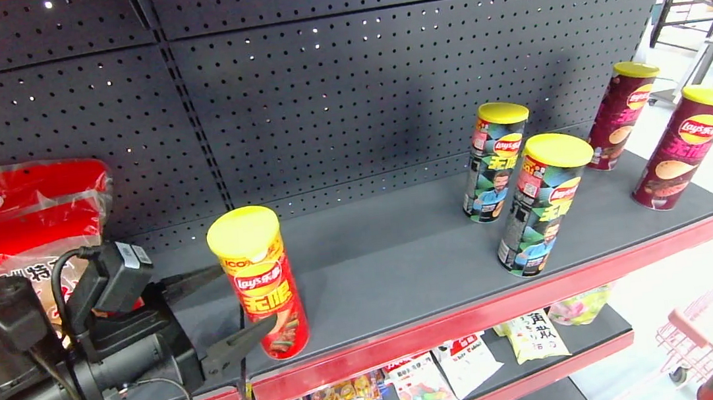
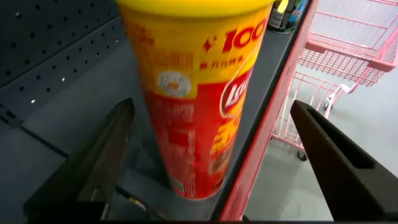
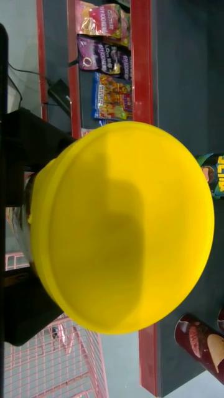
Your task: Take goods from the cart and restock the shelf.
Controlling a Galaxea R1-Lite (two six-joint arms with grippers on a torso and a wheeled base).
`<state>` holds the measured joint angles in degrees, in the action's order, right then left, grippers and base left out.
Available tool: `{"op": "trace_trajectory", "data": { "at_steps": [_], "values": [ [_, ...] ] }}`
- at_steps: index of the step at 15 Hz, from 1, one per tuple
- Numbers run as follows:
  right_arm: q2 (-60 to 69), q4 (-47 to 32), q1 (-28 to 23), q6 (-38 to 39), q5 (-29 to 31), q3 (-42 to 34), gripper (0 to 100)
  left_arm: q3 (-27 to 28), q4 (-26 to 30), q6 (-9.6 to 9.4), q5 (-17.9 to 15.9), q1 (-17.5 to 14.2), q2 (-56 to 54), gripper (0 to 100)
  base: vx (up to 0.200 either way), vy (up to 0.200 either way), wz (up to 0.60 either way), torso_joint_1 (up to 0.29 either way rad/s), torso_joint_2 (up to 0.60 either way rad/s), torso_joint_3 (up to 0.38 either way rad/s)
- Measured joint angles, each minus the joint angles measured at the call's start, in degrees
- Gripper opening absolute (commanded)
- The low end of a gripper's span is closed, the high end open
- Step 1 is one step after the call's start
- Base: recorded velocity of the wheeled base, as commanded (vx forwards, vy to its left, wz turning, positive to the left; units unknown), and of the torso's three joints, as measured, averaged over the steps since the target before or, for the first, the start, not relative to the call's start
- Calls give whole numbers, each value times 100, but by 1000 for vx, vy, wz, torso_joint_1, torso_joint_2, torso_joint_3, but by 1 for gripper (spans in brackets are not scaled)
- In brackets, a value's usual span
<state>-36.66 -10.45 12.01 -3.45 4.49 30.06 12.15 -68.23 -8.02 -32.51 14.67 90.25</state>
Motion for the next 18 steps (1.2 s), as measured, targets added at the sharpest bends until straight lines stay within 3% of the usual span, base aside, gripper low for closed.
{"op": "trace_trajectory", "data": {
  "at_steps": [3, 7, 9, 11, 12, 14, 17, 18],
  "values": [
    [0, -11, 0, -2, -4, 6, 0, -223, 9, -128, 6, -285, -169, 100, 0, 0, 0, 0, 0, 0],
    [13, -33, 4, -18, -20, -93, 0, -773, 132, -486, 39, -1120, -530, 100, 0, 0, 0, 0, 0, 0],
    [9, -17, 9, -49, 9, -121, 0, -976, 383, -546, 55, -1521, -761, 100, 0, 0, 0, 0, 0, 0],
    [2, -6, 6, -79, 18, -140, 0, -1106, 831, -566, 400, -1666, -1076, 100, 0, 0, 0, 0, 0, 0],
    [2, -15, 0, -106, 24, -171, 0, -1125, 1291, -574, 752, -1703, -1329, 100, 0, 0, 0, 0, 0, 0],
    [6, -41, 2, -202, 7, -195, 0, -1053, 2493, -583, 1122, -1727, -1903, 100, 0, 0, 0, 0, 0, 0],
    [-5, -55, 12, -218, 0, -212, 0, -524, 4957, -557, 1376, -1734, -2937, 100, 0, 0, 0, 0, 0, 0],
    [-7, -52, 17, -218, -2, -223, 0, -240, 5422, -541, 1431, -1738, -3215, 100, 0, 0, 0, 0, 0, 0]
  ]
}}
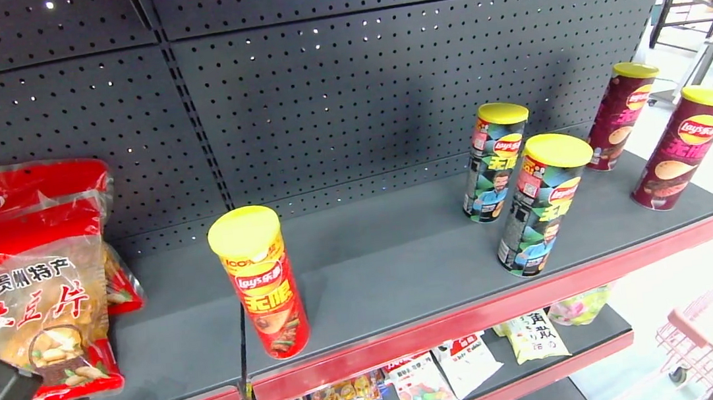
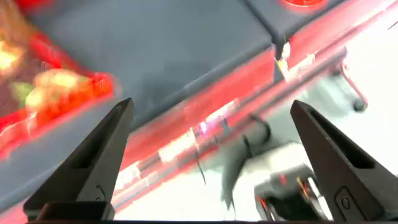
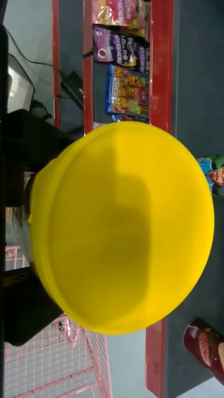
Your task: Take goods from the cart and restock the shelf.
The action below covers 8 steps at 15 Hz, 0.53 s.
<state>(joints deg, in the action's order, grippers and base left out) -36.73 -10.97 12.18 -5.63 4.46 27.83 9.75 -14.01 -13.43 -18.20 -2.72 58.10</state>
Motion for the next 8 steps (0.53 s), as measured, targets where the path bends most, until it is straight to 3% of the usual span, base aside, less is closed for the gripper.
{"op": "trace_trajectory", "data": {
  "at_steps": [3, 7, 8],
  "values": [
    [2, -2, 2, 0, 2, -29, 0, 278, 112, -11, 134, 0, -391, 100, 0, 0, 0, 0, 0, 0],
    [10, 0, 2, 2, 10, -46, 0, 286, 112, -20, 187, 2, -544, 100, -200, 0, 0, 6, 8, 2],
    [7, -2, 2, 0, 18, -46, 0, 286, 112, -22, 182, 2, -560, 100, 0, 0, 0, 0, 0, 0]
  ]
}}
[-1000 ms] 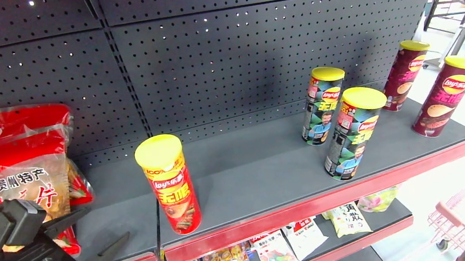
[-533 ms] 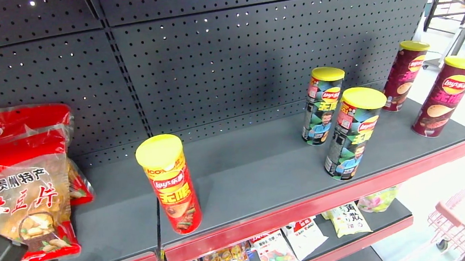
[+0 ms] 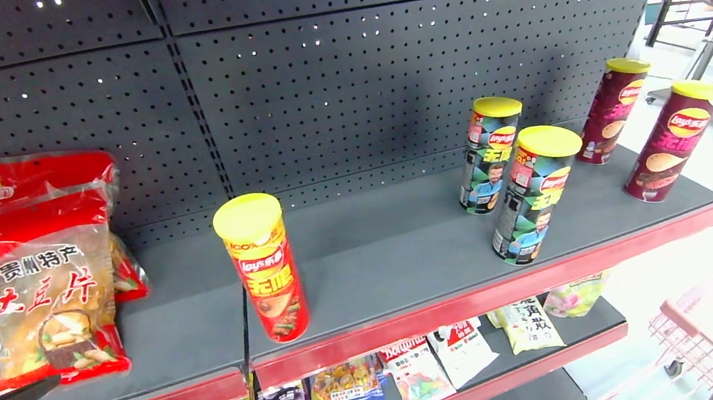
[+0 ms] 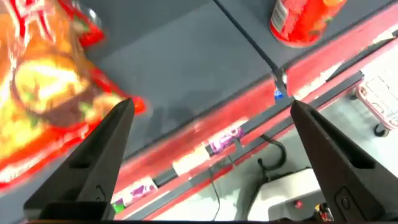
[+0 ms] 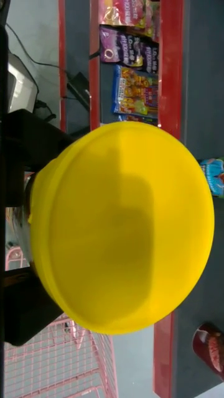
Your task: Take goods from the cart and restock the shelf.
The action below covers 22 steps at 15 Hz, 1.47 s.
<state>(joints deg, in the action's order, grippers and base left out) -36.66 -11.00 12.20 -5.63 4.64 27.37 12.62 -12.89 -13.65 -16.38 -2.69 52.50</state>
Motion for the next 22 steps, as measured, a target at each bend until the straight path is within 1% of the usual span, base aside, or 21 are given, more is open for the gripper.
{"op": "trace_trajectory", "data": {
  "at_steps": [1, 6, 13, 17, 18, 20, 22],
  "values": [
    [6, 0, -2, -20, 4, 0, 0, -2, 0, -6, 2, 0, -16, 100, 0, 0, 0, 0, 0, 0],
    [24, 11, -17, -63, 15, -2, 0, 9, -9, -5, 2, -2, -55, 100, 0, 0, 600, 3, -3, 0],
    [0, 41, -17, -106, 2, 13, 0, -201, 11, 16, -9, 0, -380, 100, 0, 0, 600, 7, 0, 2],
    [-110, 95, -2, -121, -29, 57, 0, -428, 28, 17, -4, -2, -739, 100, 0, 0, 0, 0, 0, 0],
    [-239, 251, -11, -128, -27, 101, 0, -496, 24, 17, -1, 0, -848, 100, 0, 0, 0, 0, 0, 0],
    [-662, 950, -2, -137, -38, 132, 0, -628, 22, 38, -34, -2, -1095, 100, 0, 0, 0, 0, 0, 0],
    [-1296, 1874, -9, -132, -60, 151, 0, -755, 46, 79, -149, 9, -1392, 100, 0, 0, 0, 0, 0, 0]
  ]
}}
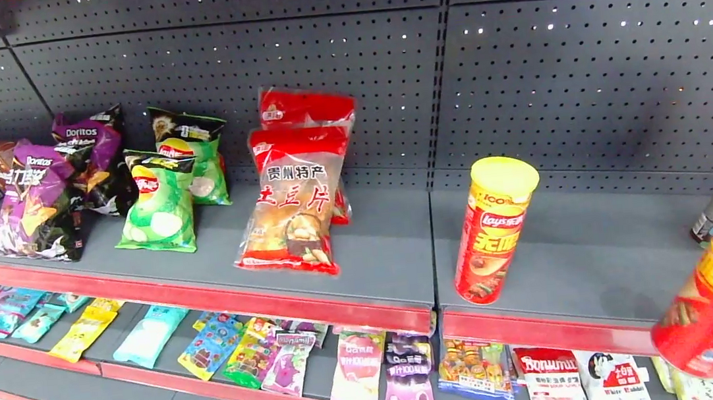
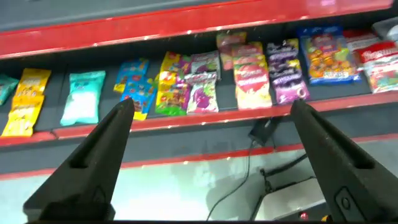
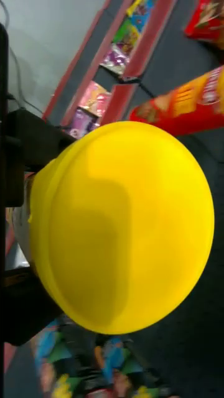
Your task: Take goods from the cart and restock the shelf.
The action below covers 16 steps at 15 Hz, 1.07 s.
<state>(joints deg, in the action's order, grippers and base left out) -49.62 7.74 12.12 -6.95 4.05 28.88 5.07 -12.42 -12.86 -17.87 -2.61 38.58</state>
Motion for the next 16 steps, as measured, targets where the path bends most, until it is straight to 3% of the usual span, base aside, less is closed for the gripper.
{"op": "trace_trajectory", "data": {
  "at_steps": [4, 7, 11, 14, 16],
  "values": [
    [-1498, 1749, -5, -9, -4, 111, 0, -279, 93, 167, -65, 9, -650, 100, 0, 0, 0, 0, 0, 0],
    [-2648, 2616, -52, -9, -184, 441, 0, -386, 474, 725, -211, 18, -1357, 100, 0, 0, 0, 0, 0, 0],
    [-3980, 3112, -219, -7, -581, 1417, 0, -384, 1324, 1076, -407, 33, -2582, 100, 0, 0, 0, 0, 0, 0],
    [-4540, 3134, -294, -5, -1062, 1954, 0, -369, 1343, 1076, -345, 29, -3120, 100, 0, 0, 0, 0, 0, 0],
    [-4763, 3132, -355, -7, -1335, 2136, 0, -373, 1318, 967, 149, 29, -3288, 100, 0, 0, 0, 0, 0, 0]
  ]
}}
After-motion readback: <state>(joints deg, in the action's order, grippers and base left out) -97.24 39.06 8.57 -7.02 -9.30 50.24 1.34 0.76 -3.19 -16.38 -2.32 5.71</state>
